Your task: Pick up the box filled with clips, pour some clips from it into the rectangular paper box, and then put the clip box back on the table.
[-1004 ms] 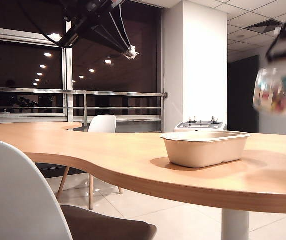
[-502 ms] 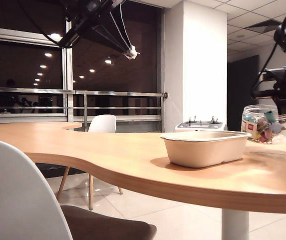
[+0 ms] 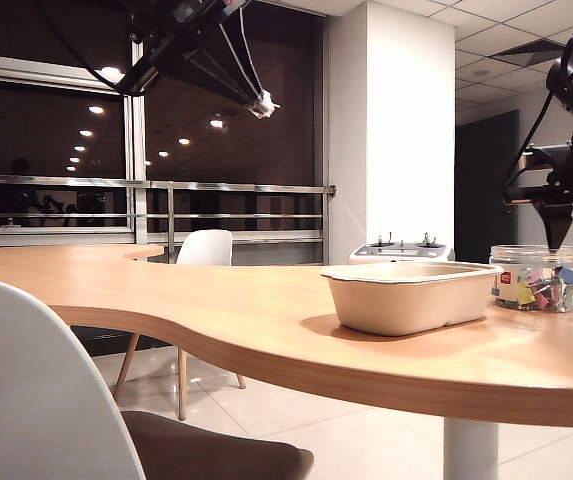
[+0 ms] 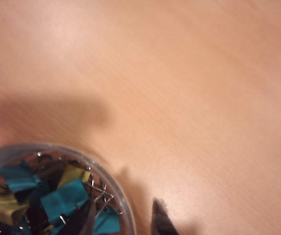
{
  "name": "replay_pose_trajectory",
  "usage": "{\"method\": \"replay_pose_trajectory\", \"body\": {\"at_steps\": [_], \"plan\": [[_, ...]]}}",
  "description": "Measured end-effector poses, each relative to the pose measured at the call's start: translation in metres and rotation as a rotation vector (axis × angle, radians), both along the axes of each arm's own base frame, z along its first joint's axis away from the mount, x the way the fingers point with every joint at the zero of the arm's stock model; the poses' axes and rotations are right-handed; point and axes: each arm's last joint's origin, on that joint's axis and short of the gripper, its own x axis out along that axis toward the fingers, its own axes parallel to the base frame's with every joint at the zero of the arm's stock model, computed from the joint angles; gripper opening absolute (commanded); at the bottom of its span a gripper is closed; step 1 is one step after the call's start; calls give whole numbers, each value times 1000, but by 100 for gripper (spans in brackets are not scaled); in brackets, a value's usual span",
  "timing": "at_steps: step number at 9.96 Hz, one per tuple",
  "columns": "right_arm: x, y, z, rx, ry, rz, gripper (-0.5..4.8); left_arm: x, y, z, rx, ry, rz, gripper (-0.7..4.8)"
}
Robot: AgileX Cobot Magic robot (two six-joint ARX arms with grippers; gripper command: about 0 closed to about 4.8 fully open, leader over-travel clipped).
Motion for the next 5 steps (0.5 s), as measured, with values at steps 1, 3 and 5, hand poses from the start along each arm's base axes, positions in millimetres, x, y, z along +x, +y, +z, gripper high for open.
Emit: {"method": "replay_pose_trajectory", "body": {"at_steps": [1,3,5], "plan": [[2,0,28,-2,-56,-1,-3,0,0,0,0,-1,0,-6],[-10,0,95,-17,-205,13,-3,-4,3,7,5,-35,21,-6],[-60,8,152,69,-256,78,-3,-28,23,49,17,-262,114,-6]]}}
